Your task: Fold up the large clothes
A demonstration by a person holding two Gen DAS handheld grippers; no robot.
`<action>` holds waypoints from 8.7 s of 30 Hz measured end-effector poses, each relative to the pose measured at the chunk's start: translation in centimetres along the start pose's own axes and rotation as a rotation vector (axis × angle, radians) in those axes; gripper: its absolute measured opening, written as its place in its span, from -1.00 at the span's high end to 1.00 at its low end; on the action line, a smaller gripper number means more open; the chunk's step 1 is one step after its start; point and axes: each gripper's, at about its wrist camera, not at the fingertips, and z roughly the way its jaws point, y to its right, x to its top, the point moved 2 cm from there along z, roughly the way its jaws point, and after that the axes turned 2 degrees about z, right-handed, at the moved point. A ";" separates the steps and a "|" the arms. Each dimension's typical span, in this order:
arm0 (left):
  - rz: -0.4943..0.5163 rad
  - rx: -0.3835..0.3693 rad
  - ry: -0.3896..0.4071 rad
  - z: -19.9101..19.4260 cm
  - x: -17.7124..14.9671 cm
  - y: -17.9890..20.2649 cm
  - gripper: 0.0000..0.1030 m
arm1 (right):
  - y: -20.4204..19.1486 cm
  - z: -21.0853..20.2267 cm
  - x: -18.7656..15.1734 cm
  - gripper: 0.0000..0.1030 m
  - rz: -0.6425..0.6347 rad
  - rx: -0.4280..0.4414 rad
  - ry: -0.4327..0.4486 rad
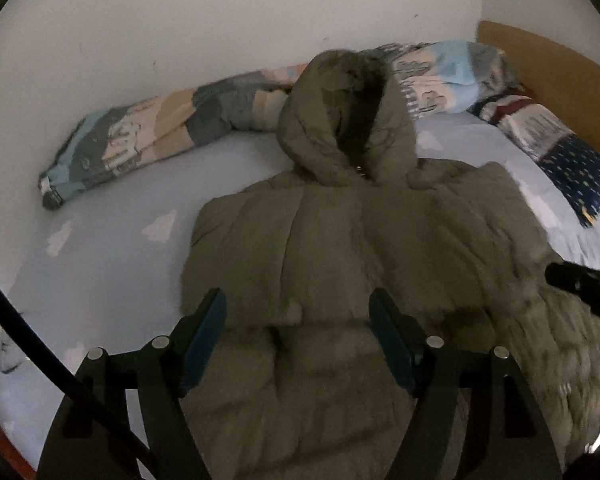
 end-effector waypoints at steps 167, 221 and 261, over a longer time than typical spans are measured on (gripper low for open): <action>0.003 -0.145 -0.098 7.0 2.2 3.6 -0.60 | -0.7 9.5 5.3 0.31 0.073 0.033 0.008; -0.046 -0.128 -0.218 8.7 -0.5 -0.1 -0.73 | -3.5 11.6 4.6 0.25 -0.041 0.001 -0.078; -0.156 -0.004 -0.229 -11.4 -23.9 -4.4 -0.74 | 1.5 -7.7 -16.8 -0.06 -0.028 -0.062 -0.050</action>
